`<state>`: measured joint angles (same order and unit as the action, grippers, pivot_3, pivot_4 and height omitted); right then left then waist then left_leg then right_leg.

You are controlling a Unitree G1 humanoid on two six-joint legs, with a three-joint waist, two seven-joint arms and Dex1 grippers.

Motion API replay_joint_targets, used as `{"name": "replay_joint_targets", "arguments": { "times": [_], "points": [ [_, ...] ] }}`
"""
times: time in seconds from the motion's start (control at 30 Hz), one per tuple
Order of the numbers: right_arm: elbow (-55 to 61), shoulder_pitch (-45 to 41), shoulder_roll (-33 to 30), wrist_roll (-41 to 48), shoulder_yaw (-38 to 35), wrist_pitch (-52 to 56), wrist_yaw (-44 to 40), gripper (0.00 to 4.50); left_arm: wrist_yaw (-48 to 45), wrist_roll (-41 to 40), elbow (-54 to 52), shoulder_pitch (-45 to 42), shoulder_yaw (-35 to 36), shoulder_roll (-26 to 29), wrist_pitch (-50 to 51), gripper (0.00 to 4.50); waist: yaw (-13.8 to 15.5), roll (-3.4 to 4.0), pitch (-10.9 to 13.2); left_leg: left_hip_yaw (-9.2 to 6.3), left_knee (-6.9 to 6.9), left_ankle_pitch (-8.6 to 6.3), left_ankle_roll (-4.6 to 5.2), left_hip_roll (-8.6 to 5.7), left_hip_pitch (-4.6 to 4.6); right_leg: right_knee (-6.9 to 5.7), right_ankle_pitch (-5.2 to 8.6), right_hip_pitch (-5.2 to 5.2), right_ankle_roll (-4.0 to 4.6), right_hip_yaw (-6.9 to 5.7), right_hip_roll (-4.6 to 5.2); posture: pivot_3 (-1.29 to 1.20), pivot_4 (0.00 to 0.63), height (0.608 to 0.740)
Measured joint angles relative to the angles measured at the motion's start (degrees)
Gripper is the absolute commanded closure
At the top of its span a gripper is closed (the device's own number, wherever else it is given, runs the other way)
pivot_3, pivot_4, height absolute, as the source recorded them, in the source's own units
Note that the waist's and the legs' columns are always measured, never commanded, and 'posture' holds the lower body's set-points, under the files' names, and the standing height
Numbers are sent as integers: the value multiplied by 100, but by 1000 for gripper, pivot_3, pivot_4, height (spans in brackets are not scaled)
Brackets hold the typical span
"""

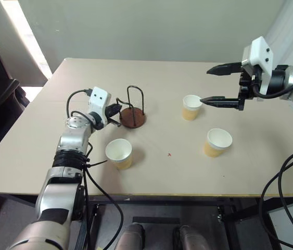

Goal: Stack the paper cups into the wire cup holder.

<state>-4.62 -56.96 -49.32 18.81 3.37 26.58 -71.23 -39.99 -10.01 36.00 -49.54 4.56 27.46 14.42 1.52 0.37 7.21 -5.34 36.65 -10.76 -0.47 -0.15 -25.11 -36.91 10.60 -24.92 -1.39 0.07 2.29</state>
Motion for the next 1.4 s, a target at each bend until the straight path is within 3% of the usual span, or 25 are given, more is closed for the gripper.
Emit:
{"name": "replay_joint_targets", "arguments": {
  "times": [0.23, 0.33, 0.47, 0.63, 0.83, 1.17, 1.3, 1.4],
  "points": [
    [132, 136, -517, 210, -63, 122, -511, 0, -1559, -1052, -2211, -127, -108, 739, 1277, 4448, 21, 2, -1, 2, 2, 5, -20, -4, -8, 15, 9, 5, -8, 4, 0, 0, 150, 740],
    [663, 711, -930, 505, -68, 313, -1084, 0, -2277, -1233, -3094, 154, -599, 1007, 1575, 4448, 37, 1, -2, 3, 13, -4, -30, -5, -6, 15, 21, 13, -12, 8, 0, 0, 150, 740],
    [1105, 1238, -1119, 807, -73, 528, -1431, 0, -2776, -1270, -3633, 515, -1341, 919, 1710, 4448, 26, 1, -1, 3, 35, -10, -29, -1, -6, 5, 22, 15, -16, 9, 1, 0, 150, 740],
    [1455, 1464, -1258, 1002, -135, 652, -1505, 0, -2726, -888, -3650, 551, -1927, 509, 1417, 4448, 20, 1, -1, 2, 40, -26, 26, -1, 15, 9, 29, 39, 1, 12, 1, 0, 150, 740],
    [1686, 1652, -1438, 1156, -293, 783, -1494, 0, -2435, -497, -3131, 596, -2013, 293, 1086, 4448, 20, 1, -1, 2, 42, -19, 29, -2, 16, 13, 41, 45, 15, 13, 1, 0, 150, 740],
    [1732, 1731, -1437, 1181, -308, 834, -1348, 0, -2202, -225, -2567, 793, -2095, -162, 875, 4448, 31, 1, -1, 1, 43, -26, 37, -4, 11, 15, 21, 48, -44, 14, 2, 0, 150, 740],
    [1703, 1719, -1437, 1161, -307, 825, -1324, 0, -2236, -185, -2561, 793, -2095, -157, 803, 3426, 32, 1, -1, 1, 43, -28, 38, -6, 11, 15, 22, 48, -47, 14, 2, 0, 150, 740],
    [1701, 1714, -1438, 1142, -307, 824, -1322, 0, -2234, -66, -2548, 793, -2098, -99, 713, 2334, 32, 1, -1, 1, 43, -28, 39, -6, 11, 16, 25, 49, -49, 14, 2, 0, 150, 740]
  ]
}}
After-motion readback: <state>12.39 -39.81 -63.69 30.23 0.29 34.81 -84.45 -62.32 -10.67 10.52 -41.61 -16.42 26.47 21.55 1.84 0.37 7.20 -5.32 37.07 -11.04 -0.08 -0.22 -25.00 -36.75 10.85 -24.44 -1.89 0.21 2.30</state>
